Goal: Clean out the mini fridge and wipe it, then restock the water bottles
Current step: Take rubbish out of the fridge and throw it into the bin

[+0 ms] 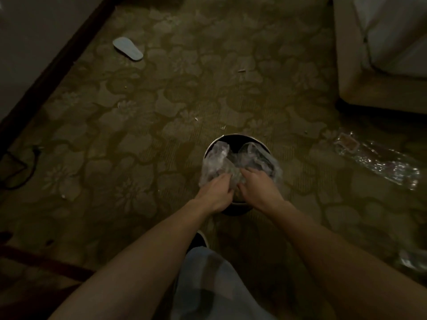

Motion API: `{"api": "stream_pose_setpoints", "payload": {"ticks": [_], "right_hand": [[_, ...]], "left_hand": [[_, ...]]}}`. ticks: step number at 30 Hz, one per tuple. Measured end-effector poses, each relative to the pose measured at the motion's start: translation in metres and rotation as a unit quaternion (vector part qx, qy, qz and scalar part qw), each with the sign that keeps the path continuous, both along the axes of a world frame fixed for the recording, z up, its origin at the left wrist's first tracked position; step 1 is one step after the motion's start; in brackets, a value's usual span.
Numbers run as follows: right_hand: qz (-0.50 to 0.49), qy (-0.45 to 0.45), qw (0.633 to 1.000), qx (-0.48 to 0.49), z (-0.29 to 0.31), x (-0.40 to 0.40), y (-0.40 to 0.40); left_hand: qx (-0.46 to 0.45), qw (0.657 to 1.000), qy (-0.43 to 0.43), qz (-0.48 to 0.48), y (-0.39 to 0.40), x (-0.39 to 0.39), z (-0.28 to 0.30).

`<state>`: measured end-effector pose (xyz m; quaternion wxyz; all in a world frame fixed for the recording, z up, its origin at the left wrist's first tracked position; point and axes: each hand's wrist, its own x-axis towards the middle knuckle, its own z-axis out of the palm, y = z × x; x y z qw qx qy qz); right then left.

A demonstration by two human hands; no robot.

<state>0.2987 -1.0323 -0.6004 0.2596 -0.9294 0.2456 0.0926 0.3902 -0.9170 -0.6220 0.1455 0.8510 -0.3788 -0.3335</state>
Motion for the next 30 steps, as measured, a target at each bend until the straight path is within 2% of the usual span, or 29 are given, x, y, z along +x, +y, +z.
{"api": "stream_pose_setpoints", "payload": {"ticks": [6,12,19,30], "right_hand": [[0.003,-0.034,0.999,-0.004,0.022,-0.011,0.005],[0.035,-0.065,0.997,-0.009,0.071,-0.019,0.025],[0.101,-0.080,0.989,-0.067,0.142,-0.032,0.066],[0.205,-0.141,0.956,-0.153,0.263,-0.068,0.162]], "left_hand": [[-0.057,0.996,-0.068,0.003,0.010,-0.005,0.037],[-0.059,0.993,-0.105,0.020,0.045,-0.013,0.087],[-0.060,0.979,-0.191,0.024,0.100,-0.040,0.167],[-0.048,0.939,-0.326,0.101,0.216,-0.103,0.280]]}}
